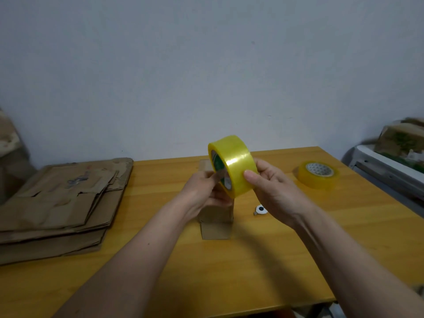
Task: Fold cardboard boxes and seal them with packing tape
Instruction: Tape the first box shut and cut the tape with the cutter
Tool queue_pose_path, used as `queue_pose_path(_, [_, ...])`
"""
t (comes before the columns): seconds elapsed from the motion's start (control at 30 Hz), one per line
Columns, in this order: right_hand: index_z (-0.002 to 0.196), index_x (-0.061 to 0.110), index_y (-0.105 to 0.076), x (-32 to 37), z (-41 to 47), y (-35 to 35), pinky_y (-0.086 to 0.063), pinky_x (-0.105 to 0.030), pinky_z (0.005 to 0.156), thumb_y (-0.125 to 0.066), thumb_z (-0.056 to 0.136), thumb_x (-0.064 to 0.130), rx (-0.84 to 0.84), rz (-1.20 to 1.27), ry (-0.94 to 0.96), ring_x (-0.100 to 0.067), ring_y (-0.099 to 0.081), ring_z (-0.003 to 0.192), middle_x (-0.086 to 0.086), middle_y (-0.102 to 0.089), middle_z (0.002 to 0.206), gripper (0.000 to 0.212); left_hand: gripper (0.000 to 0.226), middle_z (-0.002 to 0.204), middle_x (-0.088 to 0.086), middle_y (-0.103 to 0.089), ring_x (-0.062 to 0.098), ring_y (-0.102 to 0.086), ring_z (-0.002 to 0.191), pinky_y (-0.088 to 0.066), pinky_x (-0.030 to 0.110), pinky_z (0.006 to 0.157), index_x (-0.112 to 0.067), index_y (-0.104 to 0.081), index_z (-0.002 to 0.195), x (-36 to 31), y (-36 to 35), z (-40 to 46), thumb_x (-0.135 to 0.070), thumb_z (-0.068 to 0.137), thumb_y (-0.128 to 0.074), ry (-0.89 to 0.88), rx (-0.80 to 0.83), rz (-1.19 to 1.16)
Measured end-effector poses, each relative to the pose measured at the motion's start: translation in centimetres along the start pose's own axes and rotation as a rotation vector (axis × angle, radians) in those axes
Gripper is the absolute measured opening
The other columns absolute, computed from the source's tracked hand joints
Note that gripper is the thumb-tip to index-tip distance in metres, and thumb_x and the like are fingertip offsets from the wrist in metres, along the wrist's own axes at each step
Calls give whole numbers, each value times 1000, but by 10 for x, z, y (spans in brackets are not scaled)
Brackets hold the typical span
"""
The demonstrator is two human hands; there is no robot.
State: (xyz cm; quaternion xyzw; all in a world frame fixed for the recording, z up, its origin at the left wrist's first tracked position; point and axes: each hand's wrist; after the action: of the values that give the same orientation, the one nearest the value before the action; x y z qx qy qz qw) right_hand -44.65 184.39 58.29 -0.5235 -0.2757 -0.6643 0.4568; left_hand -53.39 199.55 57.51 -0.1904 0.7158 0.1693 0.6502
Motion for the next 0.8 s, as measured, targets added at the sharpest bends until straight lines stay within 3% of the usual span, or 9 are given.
queue_pose_path(0.07, [124,-4,-53,3,4,-5,-50,-25,85,-71,82,32,-29,20,5,-23,-59,99,-18,-64,109,58,29,77,14,-71,28,-70,70,-60,42,72,0,-62,98,0,-1,-1,-28,91,-60,-10,-14,-73])
queue_pose_path(0.17, [123,-11,-51,9,10,-16,-51,-31,89,-58,87,23,-130,176,-5,-29,-58,102,-25,-61,111,50,26,103,18,-71,34,-67,100,-58,43,82,-1,-64,107,-1,3,2,-22,92,-60,-69,-47,-189])
queue_pose_path(0.27, [109,-9,-58,17,18,-23,-57,-33,82,-43,98,18,-290,505,-30,-23,-67,89,-17,-70,92,32,18,100,13,-67,28,-62,98,-54,41,86,-3,-63,106,0,5,-4,-9,99,-47,-136,33,-366])
queue_pose_path(0.33, [103,-3,-58,20,23,-20,-59,-38,75,-38,101,23,-345,781,-76,-21,-71,77,-15,-72,81,33,28,109,14,-64,29,-59,106,-50,42,94,-4,-57,120,4,9,-8,-7,93,-50,-177,152,-463])
queue_pose_path(0.43, [117,-4,-53,15,28,-14,-48,-57,89,-32,102,37,-384,899,-157,-36,-65,105,-27,-67,109,48,59,130,13,-61,31,-58,121,-46,48,102,-20,-46,139,6,13,-11,2,86,-59,-198,238,-558])
queue_pose_path(0.57, [121,-1,-54,1,30,-18,-55,-51,83,-27,102,42,-431,860,-258,-37,-61,111,-27,-62,119,54,82,120,16,-67,27,-66,107,-57,41,86,-20,-40,145,-3,4,-13,9,73,-66,-220,117,-738])
queue_pose_path(0.63, [125,11,-54,-6,30,-22,-58,-44,76,-34,102,40,-512,651,-273,-33,-62,106,-20,-59,122,42,88,119,18,-64,26,-68,102,-58,39,83,-22,-37,145,-9,1,-12,9,68,-65,-248,53,-814])
queue_pose_path(0.7, [132,27,-48,-9,26,-22,-52,-36,80,-39,101,37,-580,149,-190,-25,-53,113,-7,-48,132,34,88,112,18,-66,25,-69,98,-58,40,84,-24,-37,143,-15,4,-12,10,67,-66,-289,4,-756])
queue_pose_path(0.8, [138,40,-40,-3,20,-22,-47,-25,92,-47,97,37,-424,-390,96,-6,-48,119,5,-47,134,41,73,107,16,-70,23,-69,96,-57,37,84,-4,-45,136,-19,7,-14,8,69,-68,-325,-27,-626])
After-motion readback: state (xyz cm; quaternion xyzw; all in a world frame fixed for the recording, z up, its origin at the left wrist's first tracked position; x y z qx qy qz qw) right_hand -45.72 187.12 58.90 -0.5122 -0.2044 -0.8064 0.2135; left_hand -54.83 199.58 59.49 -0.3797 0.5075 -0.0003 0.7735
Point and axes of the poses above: each hand's wrist, its own z-axis towards the middle knuckle, its own y-axis out of the back of the hand, x = y × z
